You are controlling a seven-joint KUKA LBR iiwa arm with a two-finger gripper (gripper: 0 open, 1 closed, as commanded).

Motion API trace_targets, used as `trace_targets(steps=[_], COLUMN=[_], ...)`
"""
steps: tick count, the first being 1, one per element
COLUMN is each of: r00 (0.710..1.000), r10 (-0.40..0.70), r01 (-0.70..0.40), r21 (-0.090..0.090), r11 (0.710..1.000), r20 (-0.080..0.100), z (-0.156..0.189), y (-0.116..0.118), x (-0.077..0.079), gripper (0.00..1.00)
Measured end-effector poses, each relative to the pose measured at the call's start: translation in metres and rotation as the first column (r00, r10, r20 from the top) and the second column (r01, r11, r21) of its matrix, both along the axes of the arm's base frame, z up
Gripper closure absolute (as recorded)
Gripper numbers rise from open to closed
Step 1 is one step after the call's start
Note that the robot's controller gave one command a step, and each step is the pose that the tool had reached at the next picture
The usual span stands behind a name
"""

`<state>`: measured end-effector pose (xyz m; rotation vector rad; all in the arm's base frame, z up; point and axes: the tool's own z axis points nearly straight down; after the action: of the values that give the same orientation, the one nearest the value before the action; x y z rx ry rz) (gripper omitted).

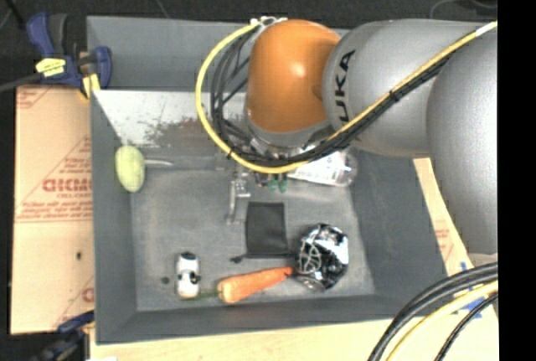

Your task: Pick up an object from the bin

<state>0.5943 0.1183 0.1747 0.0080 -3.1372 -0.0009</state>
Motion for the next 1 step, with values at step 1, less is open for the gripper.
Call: trace_targets(steps=[1], r00=[1.0], r10=[-0.003], r01=[0.003], r21=[0.001], r11=[1.0], r20=[0.008], z=[0.0048], y=[-0.0006], x=[0.0016], gripper=[0.0])
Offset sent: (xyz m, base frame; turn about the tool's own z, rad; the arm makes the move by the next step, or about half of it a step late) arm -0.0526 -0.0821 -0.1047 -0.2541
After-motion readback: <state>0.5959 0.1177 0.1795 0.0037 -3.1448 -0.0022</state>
